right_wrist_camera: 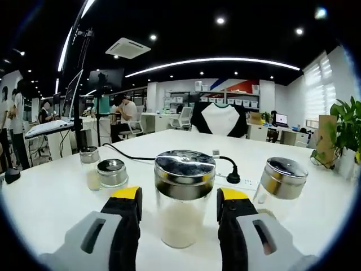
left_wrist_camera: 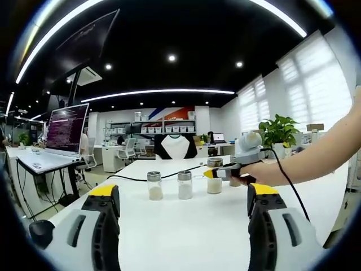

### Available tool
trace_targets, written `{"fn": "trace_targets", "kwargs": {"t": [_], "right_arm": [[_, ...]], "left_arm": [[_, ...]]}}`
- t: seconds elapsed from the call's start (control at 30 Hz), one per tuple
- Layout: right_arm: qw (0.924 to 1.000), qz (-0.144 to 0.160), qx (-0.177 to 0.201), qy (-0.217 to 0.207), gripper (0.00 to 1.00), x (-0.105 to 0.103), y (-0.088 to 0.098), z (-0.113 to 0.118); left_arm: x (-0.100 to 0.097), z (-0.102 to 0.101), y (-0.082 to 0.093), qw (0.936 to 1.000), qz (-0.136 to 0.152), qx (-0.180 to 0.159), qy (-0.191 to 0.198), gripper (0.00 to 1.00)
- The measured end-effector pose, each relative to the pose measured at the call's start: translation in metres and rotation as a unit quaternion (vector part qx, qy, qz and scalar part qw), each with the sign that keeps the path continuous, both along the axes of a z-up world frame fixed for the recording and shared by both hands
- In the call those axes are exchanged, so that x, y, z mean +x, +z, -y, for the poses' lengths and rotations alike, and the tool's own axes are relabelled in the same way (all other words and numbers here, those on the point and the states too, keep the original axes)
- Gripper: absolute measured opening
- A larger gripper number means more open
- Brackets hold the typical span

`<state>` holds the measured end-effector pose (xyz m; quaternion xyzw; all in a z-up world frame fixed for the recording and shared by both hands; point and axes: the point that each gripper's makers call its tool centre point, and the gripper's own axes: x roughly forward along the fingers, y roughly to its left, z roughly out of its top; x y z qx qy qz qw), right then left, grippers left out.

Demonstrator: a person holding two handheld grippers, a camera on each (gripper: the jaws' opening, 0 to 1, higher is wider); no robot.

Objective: Rotate the seasoning bottle until the label or dispensing opening points toward the visible target arrow and the bottle remains upright within the marked orientation range

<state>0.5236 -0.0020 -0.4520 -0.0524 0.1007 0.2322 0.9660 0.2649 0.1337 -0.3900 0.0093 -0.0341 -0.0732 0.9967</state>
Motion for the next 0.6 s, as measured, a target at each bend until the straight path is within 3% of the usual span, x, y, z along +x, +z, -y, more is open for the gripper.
{"fn": "trace_targets", "kwargs": {"t": [0.13, 0.3, 0.6], "right_arm": [[0.9999, -0.003, -0.008, 0.008, 0.47, 0.003, -0.004, -0.003], [0.9995, -0.022, 0.018, -0.008, 0.41, 0.010, -0.012, 0.001], [0.9997, -0.018, 0.011, 0.008, 0.39, 0.014, -0.013, 0.000]], "left_arm": [[0.002, 0.000, 0.002, 1.0000, 0.002, 0.005, 0.000, 0.99], [0.002, -0.004, 0.003, 1.0000, 0.002, 0.005, 0.005, 0.98], [0.004, -0.001, -0.001, 1.0000, -0.002, 0.004, 0.001, 0.98]]}}
